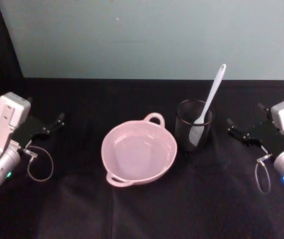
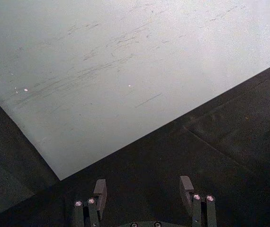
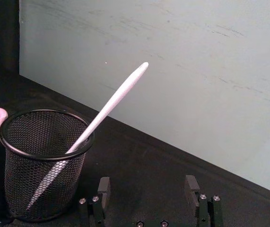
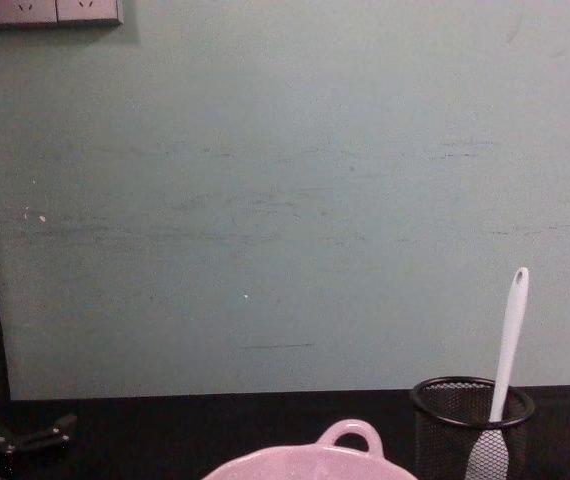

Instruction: Use the one hand to pick up the spoon and stir the clear water in the bowl.

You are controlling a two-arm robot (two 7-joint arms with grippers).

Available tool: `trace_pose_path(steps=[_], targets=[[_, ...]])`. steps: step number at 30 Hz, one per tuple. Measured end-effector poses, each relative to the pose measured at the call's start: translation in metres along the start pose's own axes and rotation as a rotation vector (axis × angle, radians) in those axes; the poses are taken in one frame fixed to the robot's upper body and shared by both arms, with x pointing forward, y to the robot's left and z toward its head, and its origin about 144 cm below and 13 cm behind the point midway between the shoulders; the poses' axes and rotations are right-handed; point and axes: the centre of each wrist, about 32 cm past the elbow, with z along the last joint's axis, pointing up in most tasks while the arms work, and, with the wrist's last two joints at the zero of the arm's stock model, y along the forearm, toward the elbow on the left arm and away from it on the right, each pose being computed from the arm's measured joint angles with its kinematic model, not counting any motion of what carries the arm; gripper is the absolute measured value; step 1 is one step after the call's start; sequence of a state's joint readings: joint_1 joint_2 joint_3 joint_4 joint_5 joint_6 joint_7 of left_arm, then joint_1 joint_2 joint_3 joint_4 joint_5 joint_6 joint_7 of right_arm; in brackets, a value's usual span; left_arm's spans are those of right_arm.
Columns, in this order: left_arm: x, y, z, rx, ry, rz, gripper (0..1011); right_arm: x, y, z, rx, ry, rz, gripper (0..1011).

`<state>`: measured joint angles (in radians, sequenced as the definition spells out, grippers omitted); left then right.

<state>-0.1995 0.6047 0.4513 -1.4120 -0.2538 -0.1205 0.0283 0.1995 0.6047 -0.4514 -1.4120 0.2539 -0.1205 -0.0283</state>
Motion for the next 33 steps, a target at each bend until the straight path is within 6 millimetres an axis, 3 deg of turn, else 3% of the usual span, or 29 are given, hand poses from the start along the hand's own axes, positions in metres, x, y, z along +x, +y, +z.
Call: trace_pose_path(steps=[5, 19, 33], targets=[[0.0, 0.0, 0.0, 0.0, 0.0, 0.0, 1011, 0.0, 0.0, 0.0, 0.0, 0.0, 0.0, 1004], [0.0, 0.0, 0.0, 0.0, 0.0, 0.0, 1011, 0.002, -0.018, 0.027, 0.102, 0.15, 0.058, 1004], [0.0, 0.0, 0.0, 0.0, 0.0, 0.0, 1011, 0.013, 0.002, 0.045, 0.102, 0.541, 0.118, 1004]])
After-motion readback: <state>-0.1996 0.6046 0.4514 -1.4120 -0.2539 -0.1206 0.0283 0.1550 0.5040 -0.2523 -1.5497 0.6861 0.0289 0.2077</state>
